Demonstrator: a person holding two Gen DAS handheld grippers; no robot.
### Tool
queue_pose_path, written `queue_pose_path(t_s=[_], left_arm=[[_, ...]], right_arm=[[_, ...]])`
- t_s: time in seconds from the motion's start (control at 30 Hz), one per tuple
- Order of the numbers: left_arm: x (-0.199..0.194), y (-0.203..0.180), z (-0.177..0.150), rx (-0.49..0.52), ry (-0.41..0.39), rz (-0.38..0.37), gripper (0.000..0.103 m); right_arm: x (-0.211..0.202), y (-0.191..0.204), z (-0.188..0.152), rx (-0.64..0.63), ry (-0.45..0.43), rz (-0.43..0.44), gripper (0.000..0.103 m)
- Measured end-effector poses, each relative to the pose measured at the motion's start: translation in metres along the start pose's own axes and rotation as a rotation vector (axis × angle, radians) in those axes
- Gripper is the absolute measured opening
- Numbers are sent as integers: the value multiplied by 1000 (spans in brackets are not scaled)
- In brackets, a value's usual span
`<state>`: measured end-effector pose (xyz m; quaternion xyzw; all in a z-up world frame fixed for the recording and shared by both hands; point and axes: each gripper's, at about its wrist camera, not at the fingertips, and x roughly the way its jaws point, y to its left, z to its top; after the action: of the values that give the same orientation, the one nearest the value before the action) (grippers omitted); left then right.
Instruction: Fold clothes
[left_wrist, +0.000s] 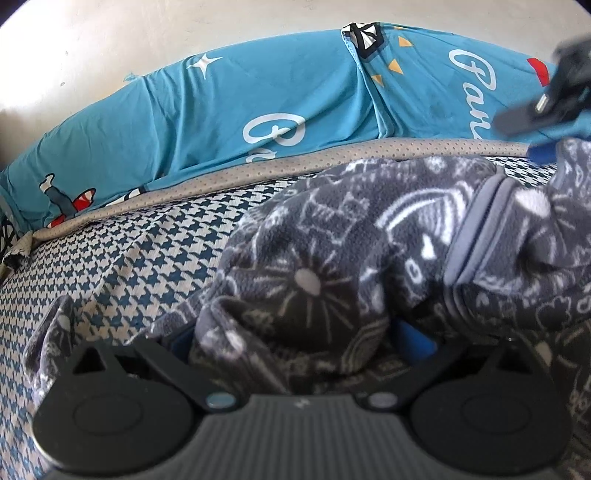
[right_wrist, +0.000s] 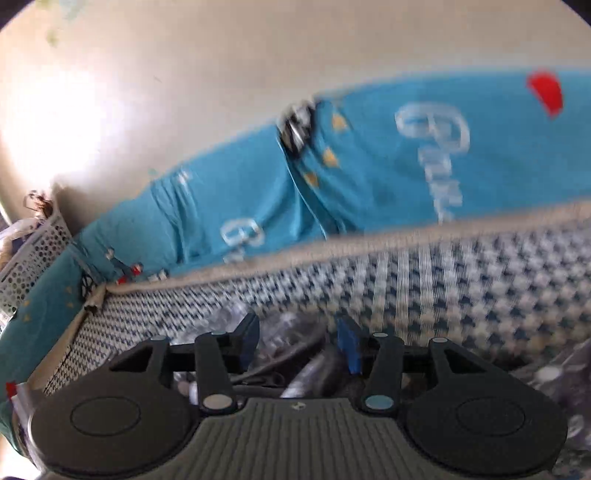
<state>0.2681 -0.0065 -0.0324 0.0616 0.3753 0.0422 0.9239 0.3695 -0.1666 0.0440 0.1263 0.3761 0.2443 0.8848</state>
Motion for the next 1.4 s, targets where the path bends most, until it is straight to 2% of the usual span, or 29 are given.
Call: queue_pose_path(t_s=[0.1, 0.27, 0.33, 0.5, 0.53, 0.57, 0.6, 0.67, 0.7, 0.77, 0.9, 1.07, 1.2, 1.3, 1.33, 1.4], left_arm=[[-1, -1, -1, 3, -2, 4, 103], [-1, -2, -2, 6, -6, 6, 103], [-1, -2, -2, 8, -8, 7, 103], [-1, -3, -3, 11, -12, 9, 103], [-2, -4, -3, 12, -12, 10, 103], [-2, -4, -3, 13, -12, 11, 103], [-3, -5, -3, 14, -12, 12, 103], [-7, -6, -2, 25, -24, 2, 103], [-10, -8, -1, 30, -34, -4, 103], [-19, -9, 2, 26, -62, -24, 103], [-32, -6, 11, -10, -93, -64, 103], [-34, -2, 24, -75, -114, -129, 103], [-20, -13, 41, -93, -146, -121, 103], [-10, -18, 54, -158, -214, -152, 103], [-5, -19, 59, -181, -232, -143, 103], [9, -23, 69, -179, -231, -76, 103]], right_arm=[[22, -9, -3, 27, 77, 0, 49], [42, -9, -10, 18, 143, 11, 76], [48, -2, -14, -32, 164, -7, 79], [59, 17, -27, -158, 188, -45, 78], [60, 19, -28, -175, 183, -42, 72], [60, 21, -29, -186, 178, -24, 59], [59, 22, -29, -197, 174, -11, 57], [58, 26, -28, -228, 164, -5, 44], [56, 28, -27, -247, 156, -5, 41], [52, 31, -24, -275, 133, -6, 29], [33, 37, -9, -313, 15, 24, 23], [9, 56, 11, -359, -122, 112, 19], [-1, 85, 18, -445, -183, 182, 19], [-10, 97, 22, -463, -223, 221, 7], [-14, 96, 24, -456, -239, 228, 6], [-21, 89, 32, -418, -274, 228, 6]])
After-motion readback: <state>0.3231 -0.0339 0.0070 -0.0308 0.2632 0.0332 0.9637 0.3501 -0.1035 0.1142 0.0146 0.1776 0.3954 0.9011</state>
